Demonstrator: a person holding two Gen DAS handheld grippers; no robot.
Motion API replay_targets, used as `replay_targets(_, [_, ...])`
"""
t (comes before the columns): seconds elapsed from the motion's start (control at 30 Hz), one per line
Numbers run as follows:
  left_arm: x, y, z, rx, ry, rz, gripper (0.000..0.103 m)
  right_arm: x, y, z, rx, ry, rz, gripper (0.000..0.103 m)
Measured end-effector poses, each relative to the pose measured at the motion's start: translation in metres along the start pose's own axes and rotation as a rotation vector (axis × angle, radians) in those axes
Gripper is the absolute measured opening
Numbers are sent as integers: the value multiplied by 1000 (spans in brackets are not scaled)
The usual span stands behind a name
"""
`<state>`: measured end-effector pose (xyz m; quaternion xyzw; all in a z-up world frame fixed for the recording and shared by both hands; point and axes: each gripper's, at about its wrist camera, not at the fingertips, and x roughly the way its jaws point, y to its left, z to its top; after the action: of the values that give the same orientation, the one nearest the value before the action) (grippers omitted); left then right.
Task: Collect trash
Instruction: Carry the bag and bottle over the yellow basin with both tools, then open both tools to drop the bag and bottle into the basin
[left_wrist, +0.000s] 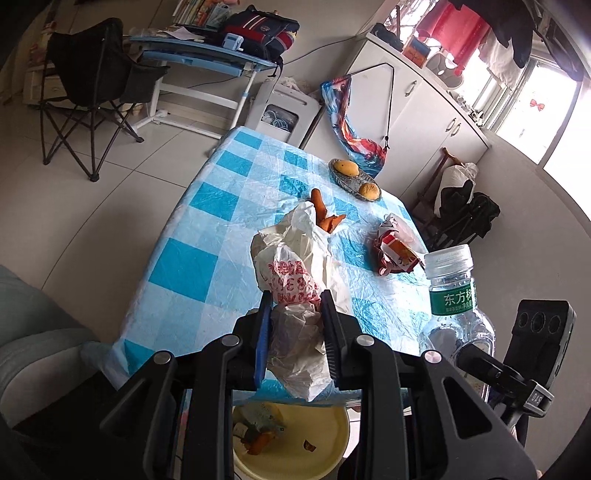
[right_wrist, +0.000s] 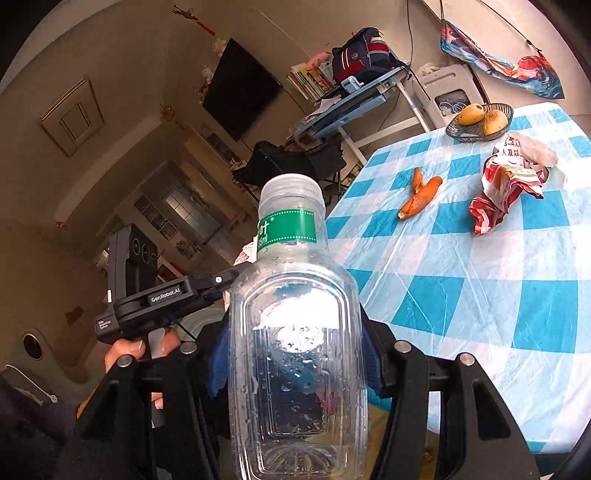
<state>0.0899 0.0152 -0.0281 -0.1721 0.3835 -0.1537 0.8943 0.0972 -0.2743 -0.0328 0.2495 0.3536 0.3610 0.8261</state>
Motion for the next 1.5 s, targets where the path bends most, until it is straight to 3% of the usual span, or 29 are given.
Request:
replay_targets(0.53, [-8, -22, -50, 72, 65, -3, 25, 18, 7, -46, -41, 143, -117, 56])
replay_targets(0.83, [-5, -29, -66, 92, 113, 4, 26, 15, -1, -58, 10, 165, -163, 60])
replay_targets(1.0, [5, -31, -77, 104, 195, 9, 37, 8, 1, -59, 13, 143, -200, 74])
replay_targets(1.1, [4, -33, -81, 121, 194, 26, 48, -4, 16, -55, -54, 69, -335, 80])
replay_targets(1.13, [1, -34, -80, 125, 179, 32, 52, -10, 24, -53, -92, 21, -404, 85])
replay_targets(1.17, [-2, -34, -80, 127, 160, 37, 56, -16, 31, -51, -123, -30, -469, 97])
replay_targets(1.23, [-8, -33, -77, 121, 123, 48, 62, -25, 37, -50, -156, -112, -598, 97])
replay_targets(1.37, [-18, -29, -71, 110, 56, 86, 69, -29, 29, -47, -152, -127, -782, 97])
replay_targets(1.5, [-30, -30, -67, 119, -25, 131, 78, -51, 70, -55, -378, -381, -895, 97])
